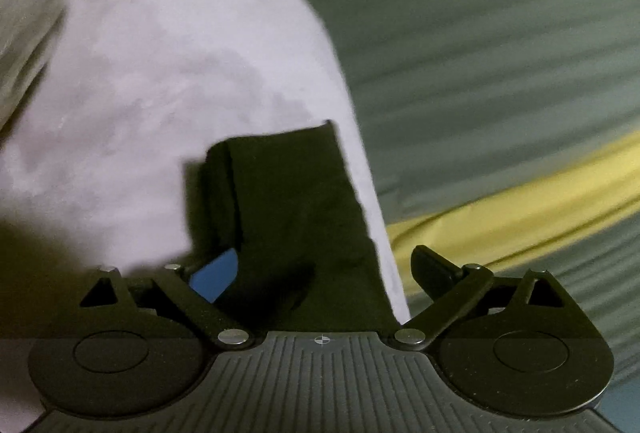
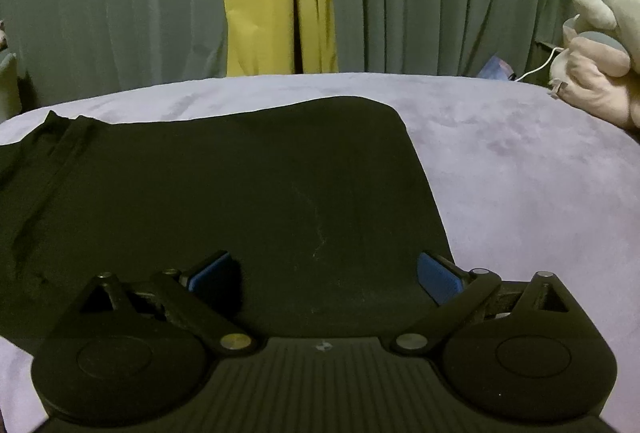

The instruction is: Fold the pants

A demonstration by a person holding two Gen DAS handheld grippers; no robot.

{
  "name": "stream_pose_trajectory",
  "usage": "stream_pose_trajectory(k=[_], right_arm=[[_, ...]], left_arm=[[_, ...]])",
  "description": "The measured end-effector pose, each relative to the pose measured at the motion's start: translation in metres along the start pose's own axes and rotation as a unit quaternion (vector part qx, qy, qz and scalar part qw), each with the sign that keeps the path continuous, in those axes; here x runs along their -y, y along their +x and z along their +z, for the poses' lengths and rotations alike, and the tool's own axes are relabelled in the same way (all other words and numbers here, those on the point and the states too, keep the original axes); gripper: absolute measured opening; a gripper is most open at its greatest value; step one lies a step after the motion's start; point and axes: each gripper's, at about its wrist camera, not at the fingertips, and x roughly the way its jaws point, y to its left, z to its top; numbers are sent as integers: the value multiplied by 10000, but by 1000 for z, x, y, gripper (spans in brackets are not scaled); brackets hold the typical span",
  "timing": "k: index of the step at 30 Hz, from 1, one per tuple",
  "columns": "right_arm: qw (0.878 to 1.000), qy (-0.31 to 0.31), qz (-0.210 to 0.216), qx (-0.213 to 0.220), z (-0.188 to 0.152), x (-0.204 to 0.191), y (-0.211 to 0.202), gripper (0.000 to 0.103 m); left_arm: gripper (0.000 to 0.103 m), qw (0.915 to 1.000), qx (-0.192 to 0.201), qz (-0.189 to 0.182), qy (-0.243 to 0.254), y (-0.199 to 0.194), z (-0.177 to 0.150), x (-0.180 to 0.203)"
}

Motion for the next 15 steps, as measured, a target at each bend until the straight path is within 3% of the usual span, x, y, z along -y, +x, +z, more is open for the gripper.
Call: stream_pose_trajectory(k=[2, 9, 13, 15], right_arm=[[10000, -12, -5, 2, 0, 0, 0, 99], [10000, -39, -20, -5, 1, 0, 0, 99], [10000, -9, -35, 33, 0, -1, 1, 99], [10000, 10, -26, 58, -1, 0, 1, 99]], left_arm=[[98, 9997, 21, -187, -169, 4, 1, -13], [97, 9997, 49, -219, -112, -9, 2, -10], [98, 9995, -214, 115, 180, 1, 3, -7], [97, 9974, -323, 501, 395, 10, 2, -6]])
